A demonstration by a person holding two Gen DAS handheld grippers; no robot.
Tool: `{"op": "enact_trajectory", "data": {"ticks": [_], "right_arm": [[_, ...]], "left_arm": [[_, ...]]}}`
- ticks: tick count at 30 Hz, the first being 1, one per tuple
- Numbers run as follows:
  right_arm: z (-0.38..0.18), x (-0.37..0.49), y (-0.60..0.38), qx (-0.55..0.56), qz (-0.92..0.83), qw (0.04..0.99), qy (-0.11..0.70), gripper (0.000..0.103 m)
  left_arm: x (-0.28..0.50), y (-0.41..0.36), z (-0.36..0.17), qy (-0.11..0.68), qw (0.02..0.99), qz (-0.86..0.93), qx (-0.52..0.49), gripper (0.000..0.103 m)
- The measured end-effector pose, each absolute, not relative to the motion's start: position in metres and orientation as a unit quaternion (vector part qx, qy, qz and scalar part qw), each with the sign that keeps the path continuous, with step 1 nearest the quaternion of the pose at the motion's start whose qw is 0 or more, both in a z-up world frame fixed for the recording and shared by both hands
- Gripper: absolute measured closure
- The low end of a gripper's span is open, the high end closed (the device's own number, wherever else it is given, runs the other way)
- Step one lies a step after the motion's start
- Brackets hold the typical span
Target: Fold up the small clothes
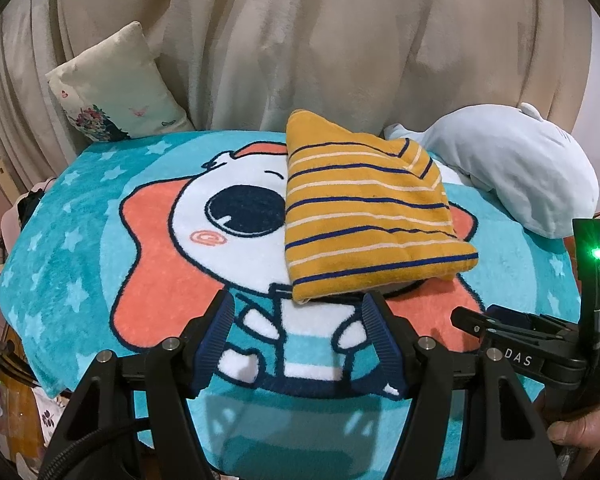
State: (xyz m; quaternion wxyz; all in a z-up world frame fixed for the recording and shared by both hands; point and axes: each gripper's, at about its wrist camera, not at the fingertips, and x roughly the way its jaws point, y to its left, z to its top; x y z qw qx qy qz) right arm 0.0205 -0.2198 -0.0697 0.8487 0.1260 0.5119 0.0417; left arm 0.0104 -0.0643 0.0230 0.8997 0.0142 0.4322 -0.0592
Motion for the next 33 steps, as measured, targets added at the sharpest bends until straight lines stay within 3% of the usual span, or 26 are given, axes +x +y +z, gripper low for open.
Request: {"op": "enact_trajectory", "data": {"ticks": [33], "right_arm": [[-0.0732,0.0155,-0.2123,0.119,0.041,0.847,0.516,0.038]], "left_arm": [[0.0064,-0.0582,0.0198,0.433,0.9,-0.054,0.003,0.037]]}}
